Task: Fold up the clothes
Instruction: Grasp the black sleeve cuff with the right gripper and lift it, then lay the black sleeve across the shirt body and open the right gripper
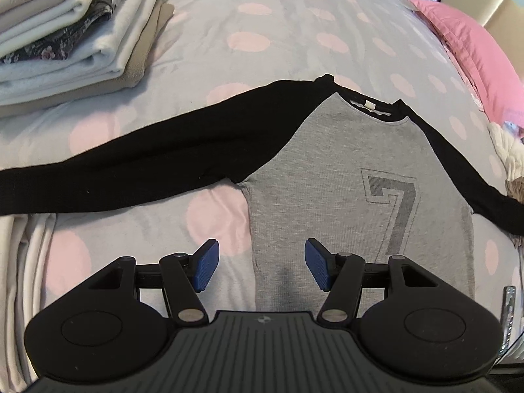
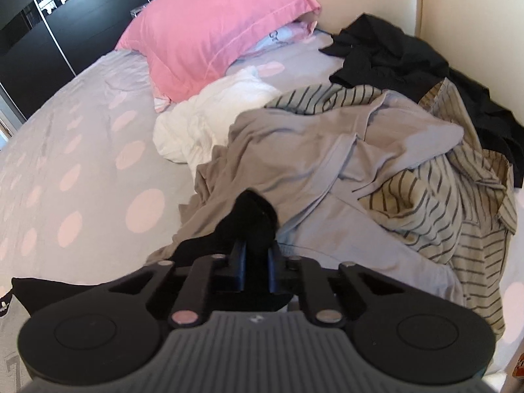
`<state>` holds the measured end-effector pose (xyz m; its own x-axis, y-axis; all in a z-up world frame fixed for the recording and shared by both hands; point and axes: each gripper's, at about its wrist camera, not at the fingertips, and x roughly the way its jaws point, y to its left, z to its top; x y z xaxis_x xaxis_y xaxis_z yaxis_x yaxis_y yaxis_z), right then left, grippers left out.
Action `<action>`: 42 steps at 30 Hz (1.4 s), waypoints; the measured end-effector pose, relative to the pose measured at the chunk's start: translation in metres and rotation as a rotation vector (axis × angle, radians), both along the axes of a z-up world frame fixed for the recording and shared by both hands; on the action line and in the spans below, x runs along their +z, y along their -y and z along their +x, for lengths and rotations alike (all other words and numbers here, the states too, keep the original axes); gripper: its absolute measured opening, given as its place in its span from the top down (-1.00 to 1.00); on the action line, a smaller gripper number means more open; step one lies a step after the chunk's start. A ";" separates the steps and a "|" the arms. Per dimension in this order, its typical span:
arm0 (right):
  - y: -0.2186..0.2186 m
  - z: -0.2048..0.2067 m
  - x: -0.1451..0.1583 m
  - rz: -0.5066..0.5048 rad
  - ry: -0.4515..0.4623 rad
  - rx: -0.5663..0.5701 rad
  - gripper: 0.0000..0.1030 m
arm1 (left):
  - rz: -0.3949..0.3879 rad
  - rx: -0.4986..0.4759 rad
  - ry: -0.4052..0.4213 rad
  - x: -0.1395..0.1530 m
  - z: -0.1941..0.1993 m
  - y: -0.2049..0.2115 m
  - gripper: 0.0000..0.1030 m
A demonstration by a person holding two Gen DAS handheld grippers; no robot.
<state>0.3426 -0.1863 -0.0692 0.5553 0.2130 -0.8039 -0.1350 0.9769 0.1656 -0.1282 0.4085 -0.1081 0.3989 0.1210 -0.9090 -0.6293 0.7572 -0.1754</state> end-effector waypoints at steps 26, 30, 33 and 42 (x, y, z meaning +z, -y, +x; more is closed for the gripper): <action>-0.287 -0.142 0.199 0.110 0.213 0.558 0.82 | 0.047 0.035 0.025 0.016 -0.023 -0.011 -0.09; -0.345 -0.167 0.195 0.146 0.182 0.645 0.82 | 0.036 0.034 0.037 0.018 -0.029 -0.014 -0.09; -0.385 -0.186 0.179 0.149 0.147 0.709 0.82 | 0.041 0.039 0.044 0.021 -0.033 -0.016 -0.09; -0.478 -0.232 0.085 0.040 -0.002 0.841 0.82 | 0.032 0.081 0.091 0.032 -0.043 -0.029 -0.09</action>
